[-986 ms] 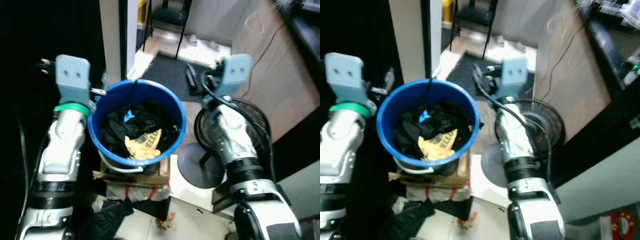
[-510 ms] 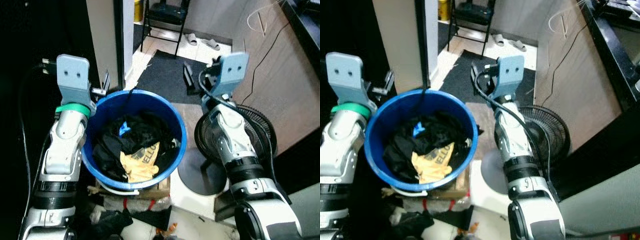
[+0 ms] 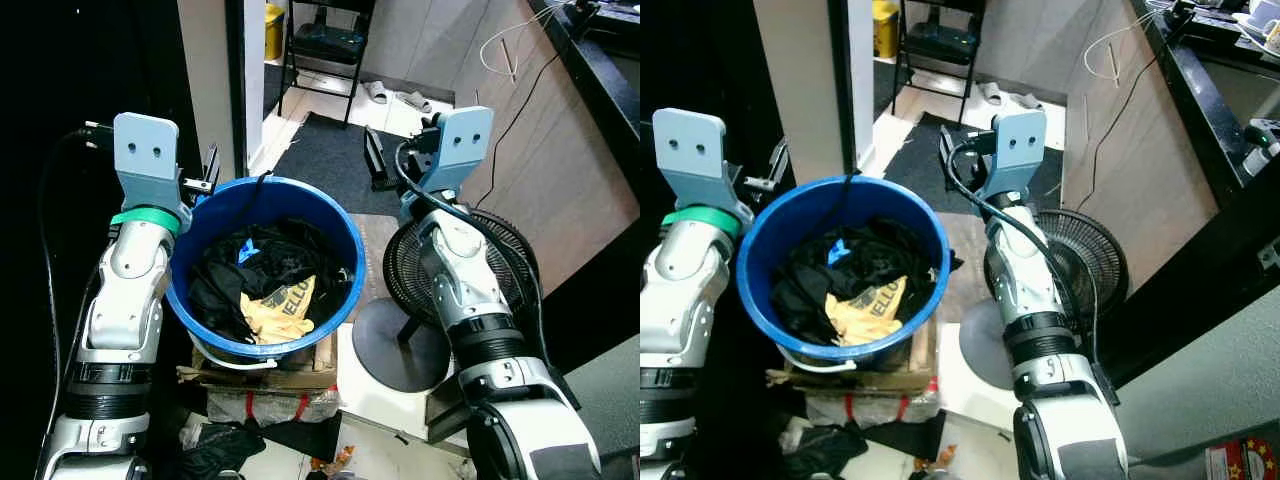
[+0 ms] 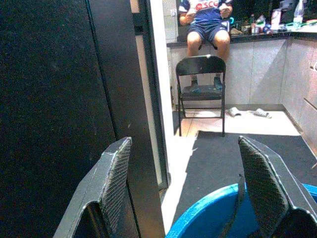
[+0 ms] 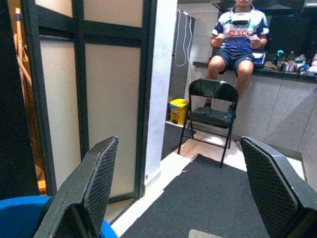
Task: Clothes washing
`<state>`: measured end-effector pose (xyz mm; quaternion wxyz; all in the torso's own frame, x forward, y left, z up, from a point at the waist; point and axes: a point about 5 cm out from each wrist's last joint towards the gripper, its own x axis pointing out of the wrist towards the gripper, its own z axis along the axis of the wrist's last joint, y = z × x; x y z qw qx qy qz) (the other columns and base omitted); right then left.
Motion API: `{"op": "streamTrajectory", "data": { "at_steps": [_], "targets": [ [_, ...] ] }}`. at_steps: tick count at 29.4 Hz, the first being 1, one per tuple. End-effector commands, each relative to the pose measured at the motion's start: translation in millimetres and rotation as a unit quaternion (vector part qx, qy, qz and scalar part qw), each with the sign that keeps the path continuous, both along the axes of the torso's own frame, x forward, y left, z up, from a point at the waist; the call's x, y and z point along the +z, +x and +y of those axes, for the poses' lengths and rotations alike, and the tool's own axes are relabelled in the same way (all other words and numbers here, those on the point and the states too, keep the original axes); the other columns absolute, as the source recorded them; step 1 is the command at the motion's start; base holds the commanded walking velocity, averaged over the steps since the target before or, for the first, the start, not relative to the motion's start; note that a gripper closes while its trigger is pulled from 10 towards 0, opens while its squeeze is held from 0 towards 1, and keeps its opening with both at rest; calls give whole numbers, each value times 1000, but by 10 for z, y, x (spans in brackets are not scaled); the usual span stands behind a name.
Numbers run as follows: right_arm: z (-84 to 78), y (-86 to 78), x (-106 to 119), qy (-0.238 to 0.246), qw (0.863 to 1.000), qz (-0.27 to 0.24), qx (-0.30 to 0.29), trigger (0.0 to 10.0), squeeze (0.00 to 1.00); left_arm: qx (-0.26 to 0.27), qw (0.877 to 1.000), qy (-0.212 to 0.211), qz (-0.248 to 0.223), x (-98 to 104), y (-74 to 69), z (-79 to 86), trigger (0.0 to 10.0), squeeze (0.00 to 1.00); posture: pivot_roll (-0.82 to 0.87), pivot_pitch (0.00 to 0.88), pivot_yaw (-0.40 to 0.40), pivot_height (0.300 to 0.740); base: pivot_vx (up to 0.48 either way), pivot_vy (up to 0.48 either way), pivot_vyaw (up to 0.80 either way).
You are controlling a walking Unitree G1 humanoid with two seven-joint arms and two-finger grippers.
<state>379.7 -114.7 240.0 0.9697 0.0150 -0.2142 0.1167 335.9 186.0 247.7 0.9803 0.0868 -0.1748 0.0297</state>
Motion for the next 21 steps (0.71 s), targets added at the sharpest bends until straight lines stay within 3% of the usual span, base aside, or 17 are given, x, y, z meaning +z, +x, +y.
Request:
{"op": "streamTrajectory", "data": {
  "at_steps": [1, 3, 4, 7, 9, 10, 12, 13, 15, 21],
  "targets": [
    [-30, -11, -35, -10, 1000, 0, -3, 10000, 0, -5, 1000, 3, 6, -50, -11, -25, 10000, 0, 81, 51, -51, 740, 0, 0, 0],
    [-2, -20, -43, -21, 1000, -2, 3, 10000, 0, -6, 1000, -1, 14, -85, -9, -22, 10000, 0, 81, 51, -51, 740, 0, 0, 0],
    [44, -32, -62, -42, 999, -4, 9, 10000, 0, -18, 999, -31, 39, -194, -2, -21, 10000, 0, 81, 55, -53, 740, 0, 0, 0],
    [60, -33, -67, -48, 999, -3, 12, 10000, 0, -25, 997, -39, 57, -264, 2, -20, 10000, 0, 80, 62, -56, 740, 0, 0, 0],
    [71, -29, -77, -55, 998, 0, 12, 10000, 0, -27, 997, -22, 74, -341, 1, -20, 10000, 0, 80, 62, -56, 740, 0, 0, 0],
    [73, -19, -93, -67, 998, 4, 9, 10000, 0, -27, 994, 49, 96, -444, 4, -37, 10000, 0, 75, 71, -56, 740, 0, 0, 0],
    [73, -19, -93, -67, 998, 4, 9, 10000, 0, -27, 994, 49, 96, -444, 4, -37, 10000, 0, 75, 71, -56, 740, 0, 0, 0],
    [29, 21, -237, -105, 994, 39, -7, 10000, 0, -65, 979, 145, 131, -509, 81, -148, 10000, 0, 76, 81, -34, 740, 0, 0, 0],
    [16, 31, -289, -123, 991, 50, -13, 10000, 0, -75, 973, 164, 141, -510, 116, -178, 10000, 0, 73, 82, -33, 740, 0, 0, 0],
    [-38, 57, -368, -122, 989, 80, -19, 10000, 0, -98, 972, 155, 150, -466, 216, -292, 10000, 0, 59, 92, -31, 740, 0, 0, 0]
  ]
}}
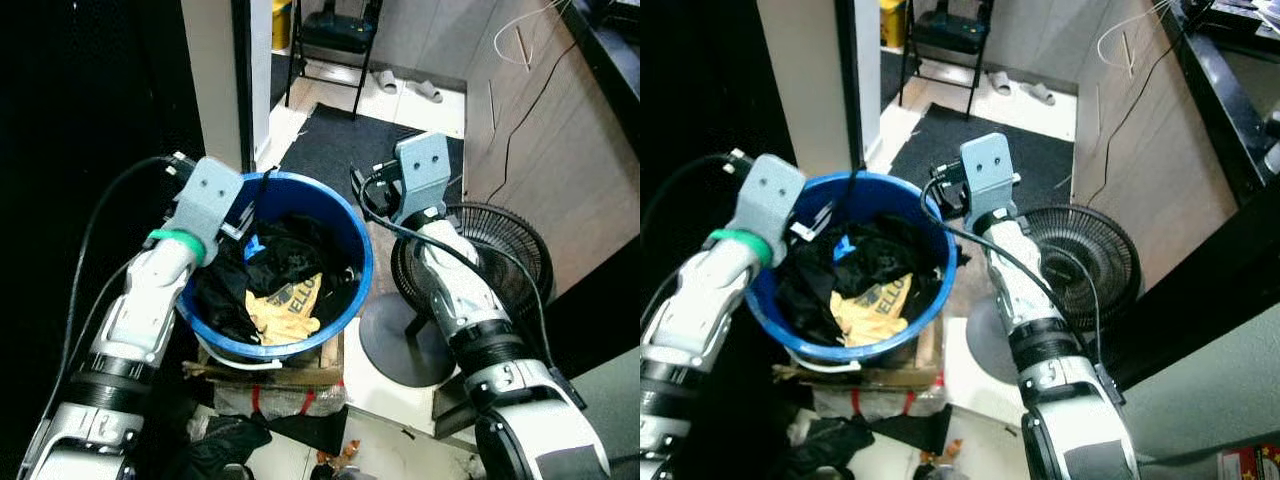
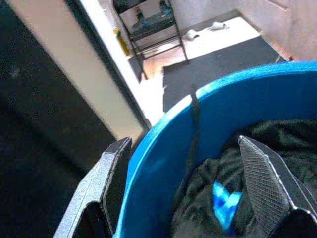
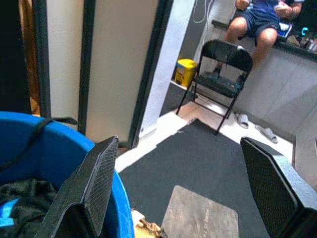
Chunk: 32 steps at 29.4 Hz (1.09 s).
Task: Clothes washing
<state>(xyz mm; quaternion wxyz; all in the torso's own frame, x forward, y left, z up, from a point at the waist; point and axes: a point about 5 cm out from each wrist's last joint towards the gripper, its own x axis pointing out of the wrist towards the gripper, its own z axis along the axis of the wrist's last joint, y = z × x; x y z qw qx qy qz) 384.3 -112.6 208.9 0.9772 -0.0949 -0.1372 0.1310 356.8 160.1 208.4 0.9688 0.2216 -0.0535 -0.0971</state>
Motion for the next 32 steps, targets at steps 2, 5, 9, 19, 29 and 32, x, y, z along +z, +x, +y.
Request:
{"op": "streamTrajectory", "data": {
  "at_steps": [2, 5, 9, 19, 29, 32],
  "targets": [
    [-89, 30, -73, 5, 1000, 25, -18, 10000, 0, -3, 1000, -2, 30, -85, 62, -74, 10000, 0, 56, 97, -32, 740, 0, 0, 0],
    [-84, 77, -63, 22, 999, 38, -25, 10000, 0, 8, 999, -18, 43, -102, 158, -166, 10000, 0, 46, 107, -30, 740, 0, 0, 0],
    [5, 118, -99, 3, 998, 51, -24, 10000, 0, 14, 998, -29, 47, -116, 199, -249, 10000, 0, 50, 116, -32, 740, 0, 0, 0],
    [-163, 135, -373, -44, 991, 118, -50, 10000, 0, 41, 990, -63, 122, -337, 190, -23, 10000, 0, 76, 134, -38, 740, 0, 0, 0],
    [-317, 121, -607, -85, 972, 213, -48, 10000, 0, 129, 968, -86, 196, -697, 138, 520, 10000, 0, 71, 125, -49, 740, 0, 0, 0],
    [-368, 62, -785, -97, 961, 255, -43, 10000, 0, 126, 969, -87, 195, -705, 146, 486, 10000, 0, 61, 125, -49, 740, 0, 0, 0]
  ]
}}
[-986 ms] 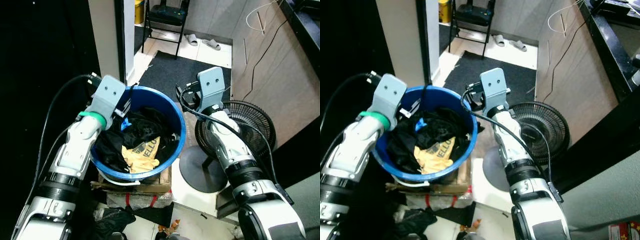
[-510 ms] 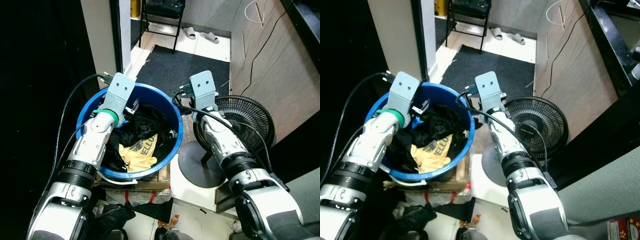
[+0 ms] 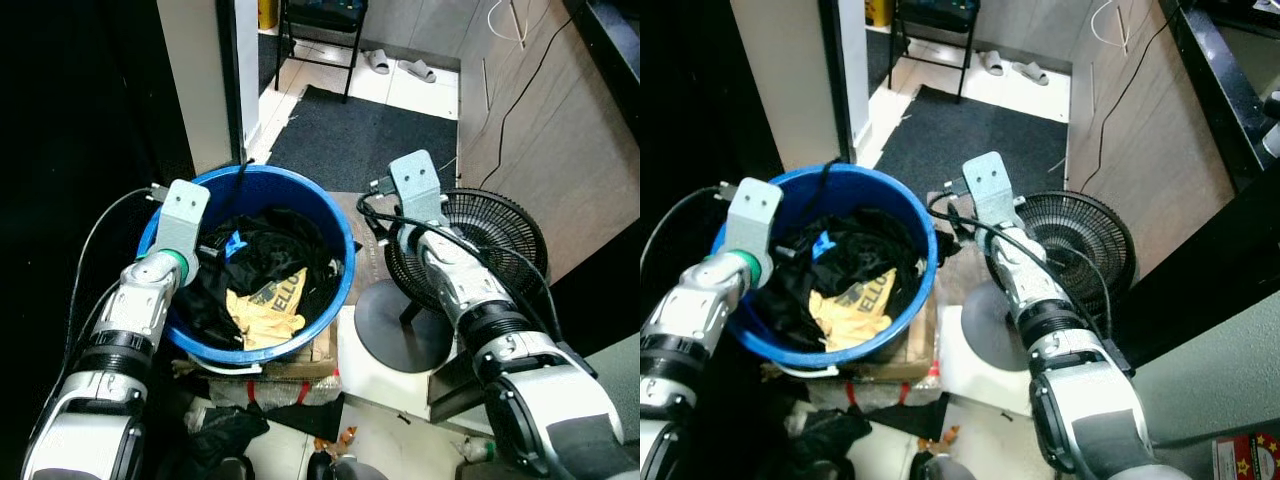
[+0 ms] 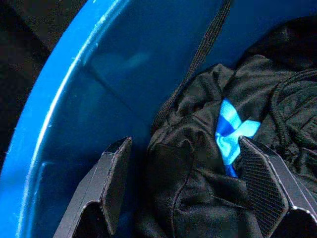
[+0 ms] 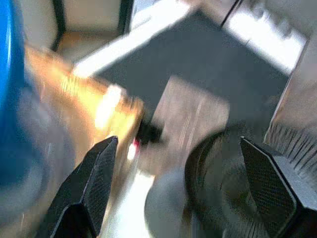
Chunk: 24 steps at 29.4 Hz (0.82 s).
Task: Clothes washing
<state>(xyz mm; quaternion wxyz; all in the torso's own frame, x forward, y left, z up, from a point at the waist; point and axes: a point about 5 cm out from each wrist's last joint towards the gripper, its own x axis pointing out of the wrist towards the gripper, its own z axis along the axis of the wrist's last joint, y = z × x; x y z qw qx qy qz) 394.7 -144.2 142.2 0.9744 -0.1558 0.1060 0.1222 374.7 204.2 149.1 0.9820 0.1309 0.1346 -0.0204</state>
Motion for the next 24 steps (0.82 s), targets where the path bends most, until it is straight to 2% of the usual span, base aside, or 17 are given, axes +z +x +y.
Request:
{"op": "streamTrajectory", "data": {
  "at_steps": [1, 4, 7, 8, 10, 11, 14, 15, 16, 17, 18, 20, 21, 23, 24],
  "targets": [
    [-98, -107, -267, -15, 998, 56, 0, 10000, 0, 12, 1000, -15, 20, -113, -17, -4, 10000, 0, 52, 124, -48, 740, 0, 0, 0],
    [-162, -168, -370, -24, 998, 61, 4, 10000, 0, 3, 1000, -21, 20, -108, 6, -97, 10000, 0, 44, 121, -46, 740, 0, 0, 0],
    [-180, -169, -355, -40, 998, 46, 8, 10000, 0, -1, 1000, -22, 19, -103, 11, -125, 10000, 0, 42, 120, -45, 740, 0, 0, 0],
    [-201, -170, -328, -102, 994, 18, 24, 10000, 0, -3, 1000, -24, 19, -103, 18, -135, 10000, 0, 41, 120, -47, 740, 0, 0, 0],
    [-201, -170, -328, -102, 994, 18, 24, 10000, 0, -3, 1000, -24, 19, -103, 18, -135, 10000, 0, 41, 120, -47, 740, 0, 0, 0],
    [-215, -180, -325, -134, 990, 4, 36, 10000, 0, -3, 1000, -25, 18, -100, 27, -136, 10000, 0, 42, 122, -51, 740, 0, 0, 0],
    [-215, -180, -325, -134, 990, 4, 36, 10000, 0, -3, 1000, -25, 18, -100, 27, -136, 10000, 0, 42, 122, -51, 740, 0, 0, 0],
    [-269, -203, -335, -165, 985, -7, 44, 10000, 0, -3, 1000, -27, 16, -88, 35, -133, 10000, 0, 42, 124, -53, 740, 0, 0, 0],
    [-269, -203, -335, -165, 985, -7, 44, 10000, 0, -3, 1000, -27, 16, -88, 35, -133, 10000, 0, 42, 124, -53, 740, 0, 0, 0],
    [-423, -232, -349, -176, 984, -9, 24, 10000, 0, -4, 999, -30, 9, -58, 43, -133, 10000, 0, 36, 129, -48, 740, 0, 0, 0],
    [-423, -232, -349, -176, 984, -9, 24, 10000, 0, -4, 999, -30, 9, -58, 43, -133, 10000, 0, 36, 129, -48, 740, 0, 0, 0],
    [-732, -267, -293, -148, 988, -25, -44, 10000, 0, -11, 999, -40, -14, 40, 62, -172, 10000, 0, 29, 132, -44, 740, 0, 0, 0],
    [-817, -273, -258, -135, 988, -34, -67, 10000, 0, -15, 999, -43, -23, 76, 70, -193, 10000, 0, 29, 132, -44, 740, 0, 0, 0],
    [-817, -273, -258, -135, 988, -34, -67, 10000, 0, -15, 999, -43, -23, 76, 70, -193, 10000, 0, 29, 132, -44, 740, 0, 0, 0],
    [-836, -240, -174, -104, 990, -49, -84, 10000, 0, -23, 998, -45, -37, 138, 83, -244, 10000, 0, 24, 131, -40, 740, 0, 0, 0]
  ]
}}
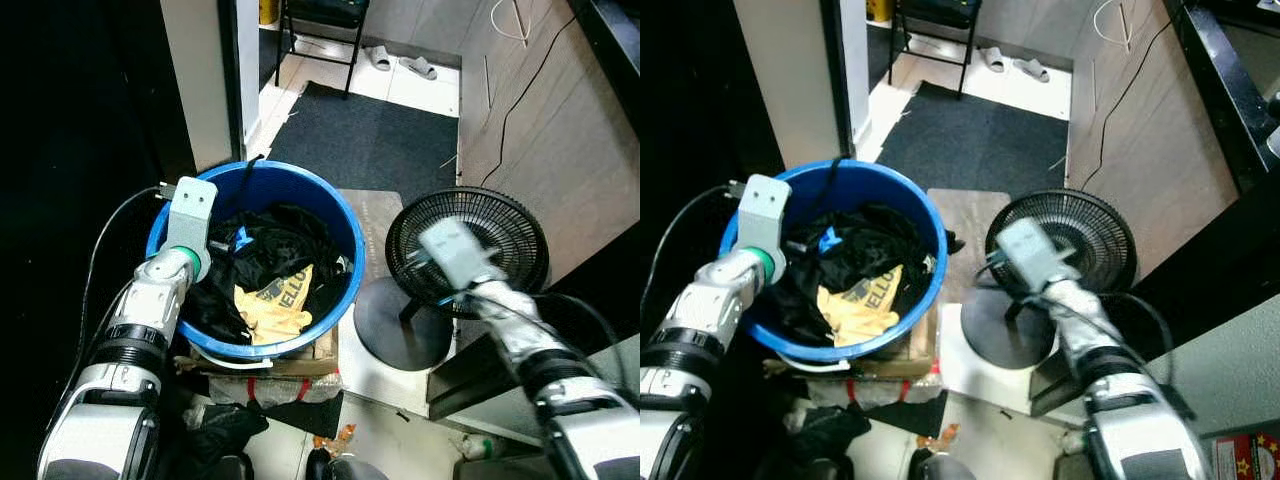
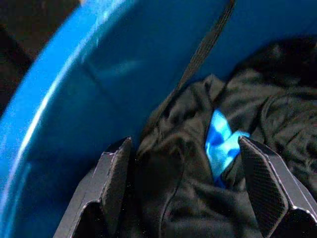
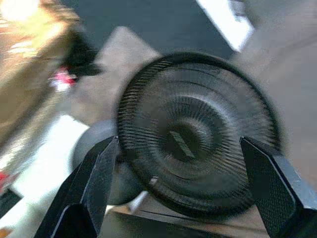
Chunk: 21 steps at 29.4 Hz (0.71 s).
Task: Clothes washing
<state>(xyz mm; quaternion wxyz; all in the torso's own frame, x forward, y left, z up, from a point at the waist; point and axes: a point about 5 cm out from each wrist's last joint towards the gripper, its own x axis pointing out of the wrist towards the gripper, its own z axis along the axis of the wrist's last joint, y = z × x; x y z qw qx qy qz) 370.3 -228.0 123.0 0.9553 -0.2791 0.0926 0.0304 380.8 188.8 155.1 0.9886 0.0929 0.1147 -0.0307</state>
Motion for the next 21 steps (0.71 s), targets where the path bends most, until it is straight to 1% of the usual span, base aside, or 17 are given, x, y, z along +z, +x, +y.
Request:
{"op": "streamTrajectory", "data": {
  "at_steps": [1, 2, 3, 5, 6, 7, 8, 9, 10, 11, 12, 14, 15, 17, 18, 19, 21],
  "targets": [
    [1, 3, 18, 27, 1000, -12, -9, 10000, 0, -14, 1000, -5, -20, 78, 22, -90, 10000, 0, 24, 131, -40, 740, 0, 0, 0],
    [41, 60, 130, 64, 997, -35, -13, 10000, 0, -21, 999, -3, -35, 146, 35, -141, 10000, 0, 25, 130, -42, 740, 0, 0, 0],
    [195, 139, 250, 106, 993, -51, 10, 10000, 0, -30, 998, -3, -55, 231, 39, -188, 10000, 0, 33, 128, -50, 740, 0, 0, 0],
    [195, 139, 250, 106, 993, -51, 10, 10000, 0, -30, 998, -3, -55, 231, 39, -188, 10000, 0, 33, 128, -50, 740, 0, 0, 0],
    [350, 194, 338, 134, 988, -58, 39, 10000, 0, -38, 997, -3, -71, 299, 35, -218, 10000, 0, 38, 129, -54, 740, 0, 0, 0],
    [350, 194, 338, 134, 988, -58, 39, 10000, 0, -38, 997, -3, -71, 299, 35, -218, 10000, 0, 38, 129, -54, 740, 0, 0, 0],
    [505, 227, 393, 138, 986, -61, 71, 10000, 0, -47, 995, -7, -82, 350, 25, -236, 10000, 0, 42, 130, -57, 740, 0, 0, 0],
    [659, 256, 442, 134, 984, -63, 98, 10000, 0, -71, 994, -10, -86, 383, -10, -272, 10000, 0, 52, 131, -64, 740, 0, 0, 0],
    [659, 256, 442, 134, 984, -63, 98, 10000, 0, -71, 994, -10, -86, 383, -10, -272, 10000, 0, 52, 131, -64, 740, 0, 0, 0],
    [749, 278, 480, 129, 983, -65, 110, 10000, 0, -93, 992, -11, -87, 393, -44, -324, 10000, 0, 64, 135, -67, 740, 0, 0, 0],
    [749, 278, 480, 129, 983, -65, 110, 10000, 0, -93, 992, -11, -87, 393, -44, -324, 10000, 0, 64, 135, -67, 740, 0, 0, 0],
    [803, 321, 553, 120, 985, -72, 106, 10000, 0, -139, 989, -3, -52, 266, -54, -558, 10000, 0, 66, 140, -62, 740, 0, 0, 0],
    [803, 321, 553, 120, 985, -72, 106, 10000, 0, -139, 989, -3, -52, 266, -54, -558, 10000, 0, 66, 140, -62, 740, 0, 0, 0],
    [766, 340, 611, 119, 985, -81, 95, 10000, 0, -152, 988, 19, -20, 107, 6, -724, 10000, 0, 54, 146, -55, 740, 0, 0, 0],
    [766, 340, 611, 119, 985, -81, 95, 10000, 0, -152, 988, 19, -20, 107, 6, -724, 10000, 0, 54, 146, -55, 740, 0, 0, 0],
    [745, 344, 631, 121, 985, -84, 93, 10000, 0, -149, 988, 29, -12, 57, 34, -749, 10000, 0, 52, 147, -54, 740, 0, 0, 0],
    [710, 346, 644, 122, 985, -87, 87, 10000, 0, -139, 990, 31, -1, 16, 62, -736, 10000, 0, 50, 149, -52, 740, 0, 0, 0]
  ]
}}
